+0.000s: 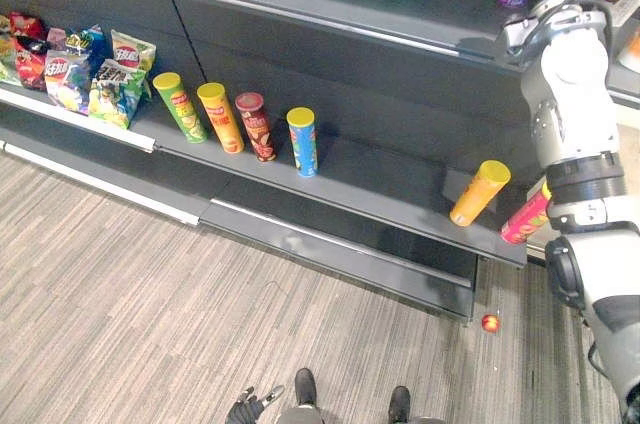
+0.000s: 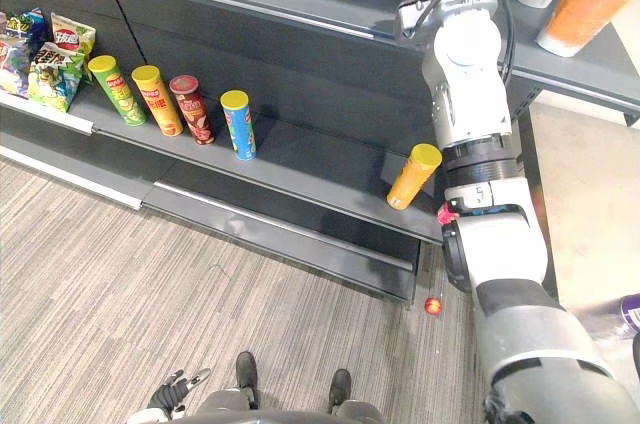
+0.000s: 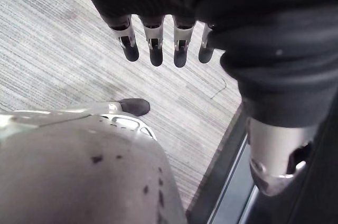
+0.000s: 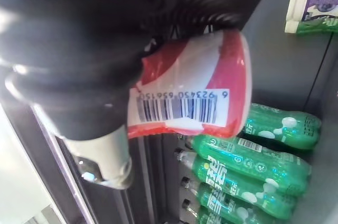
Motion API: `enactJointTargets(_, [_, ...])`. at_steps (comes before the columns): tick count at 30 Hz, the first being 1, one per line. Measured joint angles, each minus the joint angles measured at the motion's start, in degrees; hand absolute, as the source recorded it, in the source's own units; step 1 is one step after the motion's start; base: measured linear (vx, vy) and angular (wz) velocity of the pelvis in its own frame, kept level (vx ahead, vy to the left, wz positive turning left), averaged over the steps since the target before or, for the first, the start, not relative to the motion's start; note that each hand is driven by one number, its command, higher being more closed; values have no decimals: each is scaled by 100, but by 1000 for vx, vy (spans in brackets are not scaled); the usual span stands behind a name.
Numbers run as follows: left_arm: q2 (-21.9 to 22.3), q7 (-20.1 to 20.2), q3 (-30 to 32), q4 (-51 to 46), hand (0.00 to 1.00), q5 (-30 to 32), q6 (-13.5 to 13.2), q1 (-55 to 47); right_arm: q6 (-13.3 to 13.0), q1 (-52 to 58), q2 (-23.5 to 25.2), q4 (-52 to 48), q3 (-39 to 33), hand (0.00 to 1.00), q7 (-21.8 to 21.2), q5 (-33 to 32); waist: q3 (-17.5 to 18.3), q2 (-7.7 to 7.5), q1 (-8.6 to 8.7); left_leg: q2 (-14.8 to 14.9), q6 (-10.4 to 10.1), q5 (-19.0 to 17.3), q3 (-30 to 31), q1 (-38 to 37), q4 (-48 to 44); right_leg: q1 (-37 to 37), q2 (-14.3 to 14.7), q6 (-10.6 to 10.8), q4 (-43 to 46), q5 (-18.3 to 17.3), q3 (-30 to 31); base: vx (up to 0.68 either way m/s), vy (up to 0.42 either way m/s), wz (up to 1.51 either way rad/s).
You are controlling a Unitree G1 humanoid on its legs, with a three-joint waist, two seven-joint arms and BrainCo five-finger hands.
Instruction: Put the gum and the chips on the shelf.
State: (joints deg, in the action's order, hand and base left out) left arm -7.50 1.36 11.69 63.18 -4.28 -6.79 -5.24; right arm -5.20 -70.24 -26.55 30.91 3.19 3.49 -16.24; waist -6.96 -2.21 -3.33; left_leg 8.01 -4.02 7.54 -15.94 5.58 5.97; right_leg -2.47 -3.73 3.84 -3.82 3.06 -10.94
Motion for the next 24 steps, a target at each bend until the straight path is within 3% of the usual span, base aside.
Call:
enactJointTargets(8, [18, -60, 46, -205, 0, -1, 1, 105, 147, -196, 141, 380, -350, 100, 107, -5, -258, -31, -21, -12, -5, 19, 47, 49, 0, -30, -3, -1, 4, 0, -35, 22, 6, 2])
enactJointTargets(24, [36, -104, -7, -279, 0, 0, -3, 158, 144, -39, 352, 825, -812, 100, 112, -4, -439, 7, 9, 25, -14, 31, -56, 4, 0, -56, 23, -4, 59, -2, 47, 10, 0, -2])
